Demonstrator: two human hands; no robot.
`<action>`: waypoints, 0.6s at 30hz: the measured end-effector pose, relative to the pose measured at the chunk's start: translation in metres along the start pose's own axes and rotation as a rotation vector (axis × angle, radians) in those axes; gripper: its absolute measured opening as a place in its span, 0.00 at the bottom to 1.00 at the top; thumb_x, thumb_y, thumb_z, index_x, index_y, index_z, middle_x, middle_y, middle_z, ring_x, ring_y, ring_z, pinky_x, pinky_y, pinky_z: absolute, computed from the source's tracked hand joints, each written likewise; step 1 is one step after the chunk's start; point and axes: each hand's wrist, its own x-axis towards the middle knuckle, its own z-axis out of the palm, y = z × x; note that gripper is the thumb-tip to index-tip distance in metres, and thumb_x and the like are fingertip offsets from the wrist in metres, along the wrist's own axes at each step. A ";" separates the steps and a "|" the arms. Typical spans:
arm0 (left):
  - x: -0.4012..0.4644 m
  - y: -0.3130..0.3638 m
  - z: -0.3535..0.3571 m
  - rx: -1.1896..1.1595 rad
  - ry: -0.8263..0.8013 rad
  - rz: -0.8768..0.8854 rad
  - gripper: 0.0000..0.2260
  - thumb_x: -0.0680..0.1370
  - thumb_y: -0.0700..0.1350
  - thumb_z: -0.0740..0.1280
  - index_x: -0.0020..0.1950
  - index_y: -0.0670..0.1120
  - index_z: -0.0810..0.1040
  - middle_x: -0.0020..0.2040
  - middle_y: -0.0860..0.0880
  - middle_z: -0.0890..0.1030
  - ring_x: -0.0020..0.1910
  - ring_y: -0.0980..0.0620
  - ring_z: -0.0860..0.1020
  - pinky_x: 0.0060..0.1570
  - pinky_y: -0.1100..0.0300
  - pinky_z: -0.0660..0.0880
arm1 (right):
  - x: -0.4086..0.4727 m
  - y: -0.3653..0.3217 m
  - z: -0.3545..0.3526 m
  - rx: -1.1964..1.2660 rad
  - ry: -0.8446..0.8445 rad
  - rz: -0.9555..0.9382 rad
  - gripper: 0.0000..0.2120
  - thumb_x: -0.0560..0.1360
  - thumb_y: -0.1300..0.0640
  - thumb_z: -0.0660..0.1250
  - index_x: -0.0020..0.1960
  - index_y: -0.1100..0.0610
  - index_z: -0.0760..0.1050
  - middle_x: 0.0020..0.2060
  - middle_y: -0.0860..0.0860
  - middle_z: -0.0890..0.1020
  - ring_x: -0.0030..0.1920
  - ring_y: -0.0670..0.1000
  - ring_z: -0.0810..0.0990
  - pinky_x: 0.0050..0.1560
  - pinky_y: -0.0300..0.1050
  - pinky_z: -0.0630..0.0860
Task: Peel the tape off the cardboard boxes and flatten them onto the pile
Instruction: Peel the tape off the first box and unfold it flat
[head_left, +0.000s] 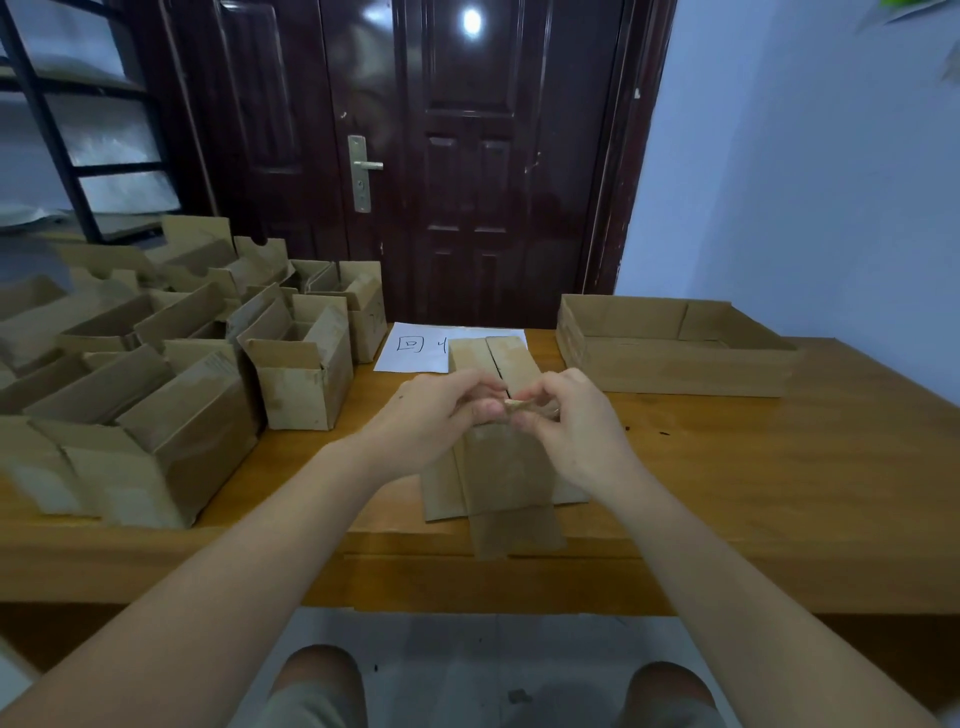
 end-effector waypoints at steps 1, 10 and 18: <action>-0.001 -0.004 -0.002 -0.011 -0.019 0.009 0.09 0.83 0.53 0.64 0.62 0.56 0.78 0.50 0.63 0.80 0.51 0.65 0.77 0.49 0.67 0.73 | 0.001 0.001 0.001 0.014 -0.005 0.001 0.10 0.78 0.53 0.71 0.58 0.53 0.80 0.52 0.46 0.74 0.50 0.45 0.75 0.46 0.31 0.69; 0.007 0.005 0.001 0.316 0.061 0.026 0.05 0.86 0.51 0.59 0.56 0.54 0.74 0.42 0.55 0.78 0.40 0.57 0.77 0.40 0.58 0.76 | 0.005 0.000 0.005 0.108 -0.046 0.016 0.11 0.75 0.53 0.75 0.55 0.49 0.78 0.51 0.45 0.75 0.49 0.43 0.75 0.44 0.31 0.68; 0.010 0.008 -0.004 0.223 -0.035 0.039 0.10 0.84 0.57 0.61 0.61 0.55 0.74 0.58 0.55 0.84 0.53 0.52 0.82 0.53 0.52 0.81 | 0.005 0.009 0.005 0.254 -0.040 0.023 0.03 0.81 0.53 0.68 0.50 0.45 0.78 0.47 0.46 0.82 0.51 0.47 0.78 0.49 0.42 0.73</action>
